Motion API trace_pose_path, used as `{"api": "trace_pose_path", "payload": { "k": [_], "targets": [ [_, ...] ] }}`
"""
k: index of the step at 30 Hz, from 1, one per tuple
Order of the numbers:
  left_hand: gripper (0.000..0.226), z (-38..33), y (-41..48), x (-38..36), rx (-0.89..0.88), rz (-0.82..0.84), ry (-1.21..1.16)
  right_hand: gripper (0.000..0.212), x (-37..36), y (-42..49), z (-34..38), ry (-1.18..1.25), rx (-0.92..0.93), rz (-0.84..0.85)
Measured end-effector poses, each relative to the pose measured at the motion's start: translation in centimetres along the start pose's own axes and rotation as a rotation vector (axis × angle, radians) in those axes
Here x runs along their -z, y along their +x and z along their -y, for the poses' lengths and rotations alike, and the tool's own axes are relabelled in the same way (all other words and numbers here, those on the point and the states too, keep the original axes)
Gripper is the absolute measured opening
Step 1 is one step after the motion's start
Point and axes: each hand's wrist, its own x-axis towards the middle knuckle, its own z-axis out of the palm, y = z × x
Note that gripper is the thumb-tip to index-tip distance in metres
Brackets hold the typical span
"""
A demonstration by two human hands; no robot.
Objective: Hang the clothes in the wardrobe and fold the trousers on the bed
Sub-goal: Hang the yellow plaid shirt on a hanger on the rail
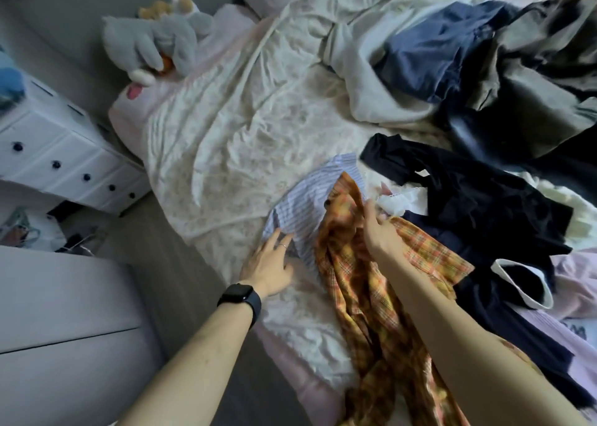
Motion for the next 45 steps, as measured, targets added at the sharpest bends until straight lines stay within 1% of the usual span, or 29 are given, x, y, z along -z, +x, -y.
{"api": "trace_pose_path", "payload": {
  "k": [1, 3, 5, 6, 8, 10, 13, 14, 18, 20, 23, 24, 26, 27, 28, 29, 31, 32, 33, 35, 37, 38, 41, 43, 45],
  "targets": [
    [0.068, 0.3, -0.7, 0.5, 0.021, 0.002, -0.074, 0.092, 0.5, -1.2, -0.5, 0.017, -0.024, -0.020],
    [0.064, 0.8, -2.5, 2.0, 0.046, -0.030, -0.162, 0.076, 1.7, -3.8, -1.3, 0.090, -0.078, -0.086],
    [0.061, 1.1, -4.7, 3.8, 0.050, -0.079, -0.154, 0.055, 3.2, -7.0, -2.1, 0.170, -0.098, -0.130],
    [0.060, 1.0, -6.1, 4.6, 0.032, -0.104, -0.144, 0.046, 4.0, -8.8, -2.5, 0.167, -0.078, -0.140],
    [0.058, 0.4, -8.9, 5.9, -0.005, -0.141, -0.166, 0.032, 5.5, -11.9, -3.3, 0.085, 0.016, -0.157],
    [0.054, -0.5, -13.0, 7.3, -0.048, -0.167, -0.209, 0.024, 6.8, -16.0, -3.4, -0.027, 0.136, -0.148],
    [0.049, -1.6, -19.7, 8.5, -0.135, -0.242, -0.235, 0.012, 7.6, -22.3, -2.2, -0.316, 0.364, -0.129],
    [0.048, -1.9, -21.8, 8.7, -0.167, -0.266, -0.243, 0.011, 7.6, -24.2, -1.5, -0.419, 0.435, -0.119],
    [0.048, -2.0, -30.5, 8.0, -0.299, -0.324, -0.300, 0.018, 7.4, -33.3, 1.7, -0.743, 0.692, -0.076],
    [0.050, -1.4, -34.7, 8.0, -0.342, -0.374, -0.362, 0.017, 6.6, -38.9, 4.1, -0.887, 0.778, 0.057],
    [0.056, -0.1, -40.0, 8.8, -0.433, -0.421, -0.437, 0.017, 4.4, -47.2, 7.4, -1.032, 0.998, 0.268],
    [0.051, 0.3, -41.7, 9.1, -0.478, -0.402, -0.437, 0.018, 3.7, -50.1, 8.4, -1.048, 1.059, 0.326],
    [0.032, 1.5, -45.2, 9.4, -0.551, -0.361, -0.479, 0.022, 2.8, -55.9, 9.9, -1.044, 1.180, 0.422],
    [0.026, 2.1, -46.6, 9.6, -0.525, -0.355, -0.465, 0.022, 2.7, -58.0, 10.8, -1.039, 1.216, 0.450],
    [0.022, 2.8, -47.9, 9.7, -0.459, -0.342, -0.424, 0.020, 2.7, -59.7, 11.6, -1.031, 1.240, 0.472],
    [0.023, 4.1, -49.7, 9.7, -0.403, -0.302, -0.421, 0.021, 2.6, -61.5, 12.2, -1.024, 1.260, 0.495],
    [0.029, 6.4, -52.3, 9.6, -0.421, -0.184, -0.614, 0.029, 2.5, -63.4, 13.0, -0.992, 1.280, 0.524],
    [0.026, 7.7, -53.8, 9.4, -0.408, -0.171, -0.690, 0.033, 2.2, -64.2, 13.0, -0.982, 1.289, 0.533],
    [0.028, 9.0, -55.1, 9.1, -0.373, -0.193, -0.730, 0.033, 1.8, -64.8, 12.7, -0.984, 1.293, 0.553],
    [0.045, 11.0, -56.7, 8.6, -0.320, -0.261, -0.772, 0.024, 0.7, -65.9, 12.0, -1.019, 1.290, 0.622],
    [0.063, 12.1, -57.9, 8.1, -0.323, -0.316, -0.780, 0.018, -1.0, -66.8, 11.3, -1.054, 1.301, 0.691],
    [0.064, 12.1, -58.0, 8.0, -0.337, -0.316, -0.749, 0.016, -1.5, -66.9, 11.1, -1.047, 1.308, 0.711],
    [0.041, 13.5, -59.7, 6.3, -0.231, -0.416, -0.638, 0.017, -4.2, -67.6, 10.9, -1.060, 1.358, 0.794],
    [0.026, 15.4, -61.0, 4.7, -0.126, -0.555, -0.593, 0.017, -5.6, -67.3, 10.9, -1.072, 1.367, 0.808],
    [0.006, 17.9, -62.7, 3.2, 0.018, -0.655, -0.590, 0.023, -7.2, -66.2, 10.8, -1.112, 1.364, 0.803]
  ]
}}
